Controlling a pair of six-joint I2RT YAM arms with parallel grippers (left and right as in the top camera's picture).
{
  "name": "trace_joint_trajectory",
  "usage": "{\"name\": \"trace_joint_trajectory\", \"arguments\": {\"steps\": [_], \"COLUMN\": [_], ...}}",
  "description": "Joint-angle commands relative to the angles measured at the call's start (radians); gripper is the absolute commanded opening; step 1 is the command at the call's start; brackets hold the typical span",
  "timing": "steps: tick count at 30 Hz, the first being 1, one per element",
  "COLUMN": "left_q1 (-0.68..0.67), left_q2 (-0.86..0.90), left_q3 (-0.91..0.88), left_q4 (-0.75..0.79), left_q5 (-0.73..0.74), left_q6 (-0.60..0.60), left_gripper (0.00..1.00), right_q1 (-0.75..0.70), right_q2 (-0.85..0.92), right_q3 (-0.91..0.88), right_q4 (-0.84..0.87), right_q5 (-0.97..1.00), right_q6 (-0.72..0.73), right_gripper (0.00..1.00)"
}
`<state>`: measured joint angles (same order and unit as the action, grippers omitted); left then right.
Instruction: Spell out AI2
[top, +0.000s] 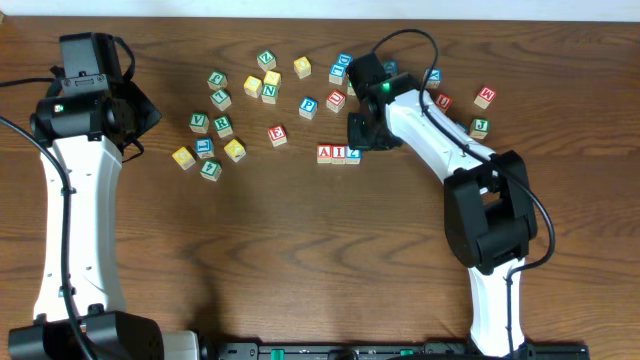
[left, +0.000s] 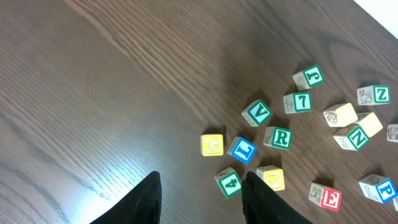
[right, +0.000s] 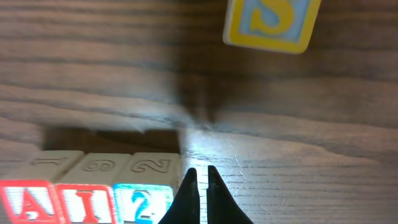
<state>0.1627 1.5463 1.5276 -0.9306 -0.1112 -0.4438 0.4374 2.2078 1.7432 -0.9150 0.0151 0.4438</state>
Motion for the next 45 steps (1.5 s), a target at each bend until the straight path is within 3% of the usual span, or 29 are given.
{"name": "trace_joint_trajectory", "arguments": {"steps": [1,45], "left_q1": [0.002,0.002], "left_q2": [-0.014,-0.014], "left_q3": [0.014,0.014], "left_q4": [0.0,0.0], "left_q5": [-0.01,-0.01], "left_q6": [0.006,0.006], "left_gripper": [0.42,0.42], "right_q1": [0.01,0.016], "right_q2": [0.005,0.005], "right_q3": [-0.03,-0.033], "right_q4": [0.008,0.054], "right_q5": [-0.003,-0.051], "right_q6": [0.008,-0.08], "right_gripper": [0.01,0.01]}}
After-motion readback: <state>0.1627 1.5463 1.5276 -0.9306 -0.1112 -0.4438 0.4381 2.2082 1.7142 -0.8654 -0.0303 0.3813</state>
